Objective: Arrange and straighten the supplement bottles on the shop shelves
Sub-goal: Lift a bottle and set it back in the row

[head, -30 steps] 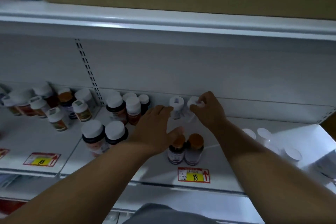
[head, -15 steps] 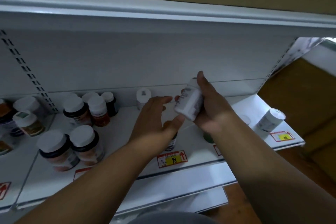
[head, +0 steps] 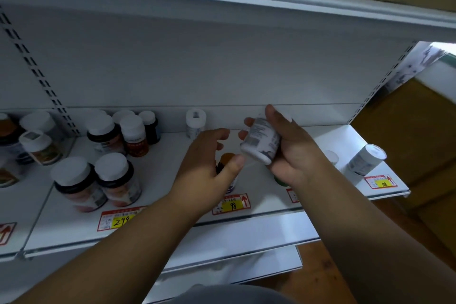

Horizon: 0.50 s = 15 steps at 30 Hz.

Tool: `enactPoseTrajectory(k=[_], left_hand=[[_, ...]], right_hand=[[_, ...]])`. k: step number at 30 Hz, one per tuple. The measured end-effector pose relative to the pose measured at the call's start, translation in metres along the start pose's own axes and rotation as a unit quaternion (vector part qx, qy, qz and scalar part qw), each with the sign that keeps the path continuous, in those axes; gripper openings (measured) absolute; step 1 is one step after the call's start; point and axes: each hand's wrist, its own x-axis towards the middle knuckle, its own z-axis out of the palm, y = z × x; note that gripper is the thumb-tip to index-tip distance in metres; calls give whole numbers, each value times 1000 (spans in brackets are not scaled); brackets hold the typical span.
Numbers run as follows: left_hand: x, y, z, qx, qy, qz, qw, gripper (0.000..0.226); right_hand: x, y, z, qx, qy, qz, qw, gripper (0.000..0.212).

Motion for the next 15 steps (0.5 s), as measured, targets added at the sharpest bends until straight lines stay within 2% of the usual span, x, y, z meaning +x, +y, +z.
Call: enactPoseTrajectory(k=[3, 7, 12, 15], left_hand=[[-3, -3, -5, 18, -2, 11, 1000, 62], [-3, 1, -3, 22, -5, 17, 1000, 63], [-2, 12, 11, 17, -3, 45, 999, 66], [0, 24, 24, 39, 2, 67, 997, 69]], right_hand=[[-5, 1, 0, 8, 13, -4, 1000, 53], [-14, -4, -6, 54, -16, 15, 998, 45], [-23, -13, -17, -17, 6, -51, 999, 28], [-29, -22, -29, -134, 27, -95, 986, 32]])
